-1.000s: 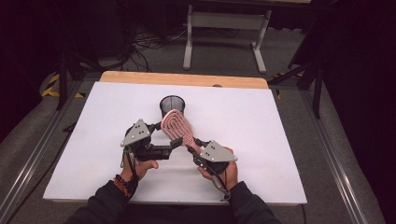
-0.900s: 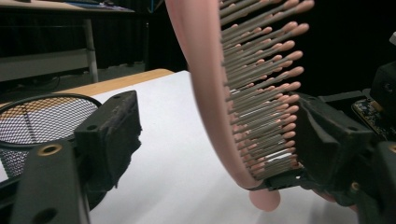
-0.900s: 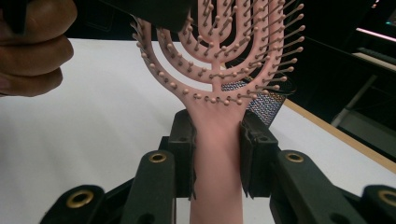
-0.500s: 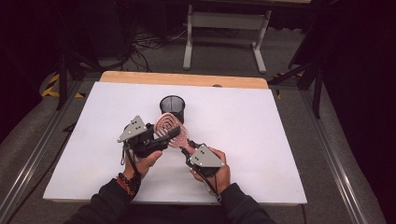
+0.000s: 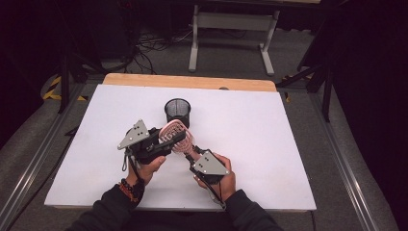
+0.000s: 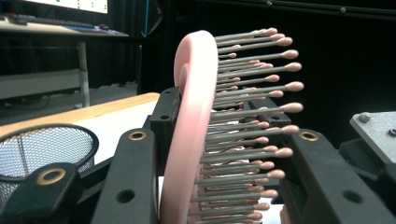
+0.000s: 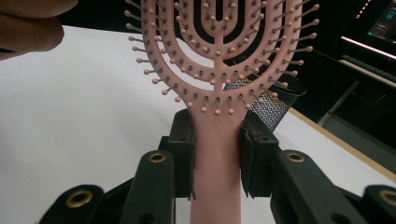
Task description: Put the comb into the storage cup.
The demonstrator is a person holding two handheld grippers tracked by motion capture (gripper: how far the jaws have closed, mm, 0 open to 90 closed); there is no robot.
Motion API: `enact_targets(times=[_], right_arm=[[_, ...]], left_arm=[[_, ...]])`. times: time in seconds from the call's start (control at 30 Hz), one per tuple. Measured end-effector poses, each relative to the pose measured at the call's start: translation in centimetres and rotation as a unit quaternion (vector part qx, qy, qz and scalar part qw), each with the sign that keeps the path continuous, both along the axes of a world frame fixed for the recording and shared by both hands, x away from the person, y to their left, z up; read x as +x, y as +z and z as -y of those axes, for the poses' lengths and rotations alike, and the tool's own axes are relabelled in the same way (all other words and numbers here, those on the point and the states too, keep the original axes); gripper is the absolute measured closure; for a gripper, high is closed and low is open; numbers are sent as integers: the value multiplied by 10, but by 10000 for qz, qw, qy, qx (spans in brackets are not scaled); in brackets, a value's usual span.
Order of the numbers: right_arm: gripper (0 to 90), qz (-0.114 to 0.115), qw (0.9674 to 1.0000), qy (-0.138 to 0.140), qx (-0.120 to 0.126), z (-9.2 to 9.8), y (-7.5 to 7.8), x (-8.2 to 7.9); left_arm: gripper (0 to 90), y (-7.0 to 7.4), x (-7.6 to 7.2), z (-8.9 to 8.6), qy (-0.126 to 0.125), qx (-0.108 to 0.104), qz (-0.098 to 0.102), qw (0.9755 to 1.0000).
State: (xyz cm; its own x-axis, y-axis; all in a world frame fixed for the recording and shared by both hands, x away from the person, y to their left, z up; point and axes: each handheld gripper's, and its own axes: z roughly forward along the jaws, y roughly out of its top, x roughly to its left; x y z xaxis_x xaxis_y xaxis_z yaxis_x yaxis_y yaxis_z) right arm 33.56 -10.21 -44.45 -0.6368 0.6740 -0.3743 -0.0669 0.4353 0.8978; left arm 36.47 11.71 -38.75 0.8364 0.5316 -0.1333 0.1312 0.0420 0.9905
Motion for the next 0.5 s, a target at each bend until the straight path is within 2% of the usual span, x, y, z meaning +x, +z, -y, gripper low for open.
enact_targets(times=[0.13, 0.3, 0.37, 0.5], right_arm=[[611, 16, 10000, 78, -4, 0, 2, -2], [468, -19, 9989, 466, -24, 6, 6, -7], [429, -48, 9987, 512, -2, 11, 8, -8], [383, -67, 9985, 532, 99, 22, 13, -8]], left_arm=[[611, 4, -2, -7, 50, -67, -36, 10000], [612, 10, -5, -19, 125, -21, 55, 9999], [611, 12, -5, -24, 163, -51, 80, 9998], [611, 13, -6, -31, 275, 28, 150, 9995]])
